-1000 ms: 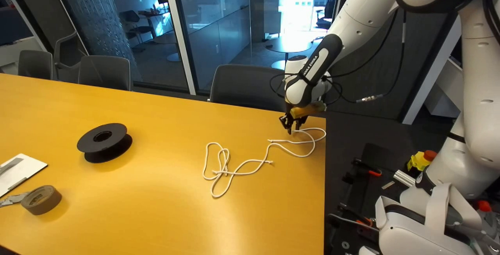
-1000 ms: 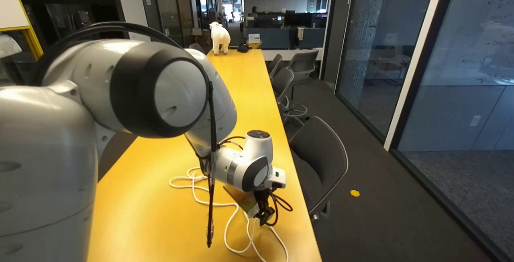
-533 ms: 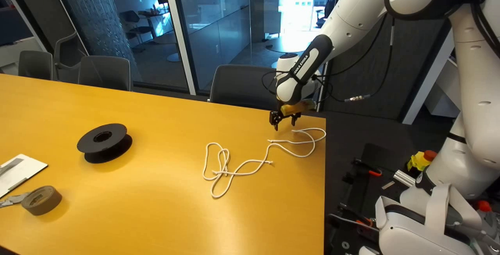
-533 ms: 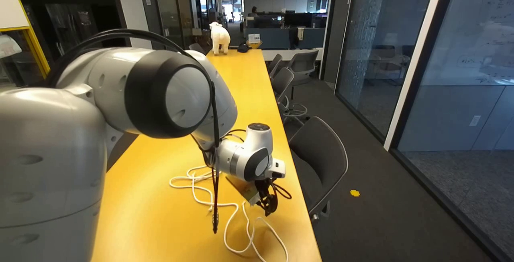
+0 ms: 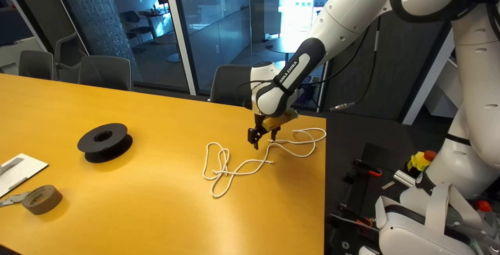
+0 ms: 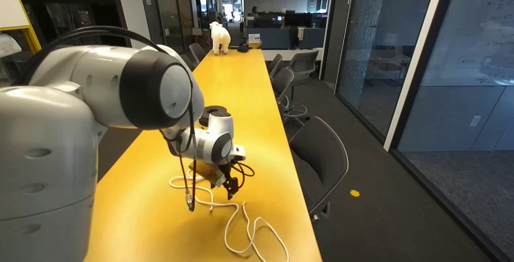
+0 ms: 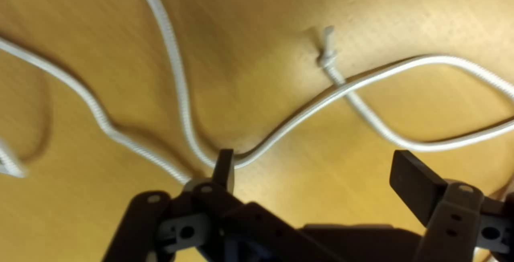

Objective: Untangle the ropes on the table

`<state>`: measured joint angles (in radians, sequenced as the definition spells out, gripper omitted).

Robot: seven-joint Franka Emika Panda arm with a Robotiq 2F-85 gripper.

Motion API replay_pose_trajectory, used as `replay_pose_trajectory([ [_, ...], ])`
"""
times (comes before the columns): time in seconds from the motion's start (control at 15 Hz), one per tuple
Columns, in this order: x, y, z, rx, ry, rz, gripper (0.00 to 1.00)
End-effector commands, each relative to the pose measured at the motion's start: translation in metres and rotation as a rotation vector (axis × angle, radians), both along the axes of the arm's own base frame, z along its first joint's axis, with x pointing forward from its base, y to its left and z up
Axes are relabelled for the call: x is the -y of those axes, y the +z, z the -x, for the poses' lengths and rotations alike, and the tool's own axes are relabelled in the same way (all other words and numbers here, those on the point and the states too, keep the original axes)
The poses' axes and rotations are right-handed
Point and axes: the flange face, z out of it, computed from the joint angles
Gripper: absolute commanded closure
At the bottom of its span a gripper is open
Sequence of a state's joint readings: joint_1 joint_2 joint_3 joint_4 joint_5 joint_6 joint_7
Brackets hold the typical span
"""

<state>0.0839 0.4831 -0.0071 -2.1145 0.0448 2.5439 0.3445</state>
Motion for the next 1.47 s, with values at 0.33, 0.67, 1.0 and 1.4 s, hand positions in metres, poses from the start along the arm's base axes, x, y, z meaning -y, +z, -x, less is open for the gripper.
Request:
replay_pose_trajectory([
  [0.33,-0.129,0.025,-0.014,-0.023,0.304,-0.058,0.00],
  [0.67,-0.175,0.013,-0.032,-0.045,0.413,-0.109,0.00],
  [1.0,-0.216,-0.014,-0.048,-0.038,0.417,-0.135,0.00],
  [1.4,-0.263,-0.049,-0.049,-0.037,0.423,-0.134,0.00],
])
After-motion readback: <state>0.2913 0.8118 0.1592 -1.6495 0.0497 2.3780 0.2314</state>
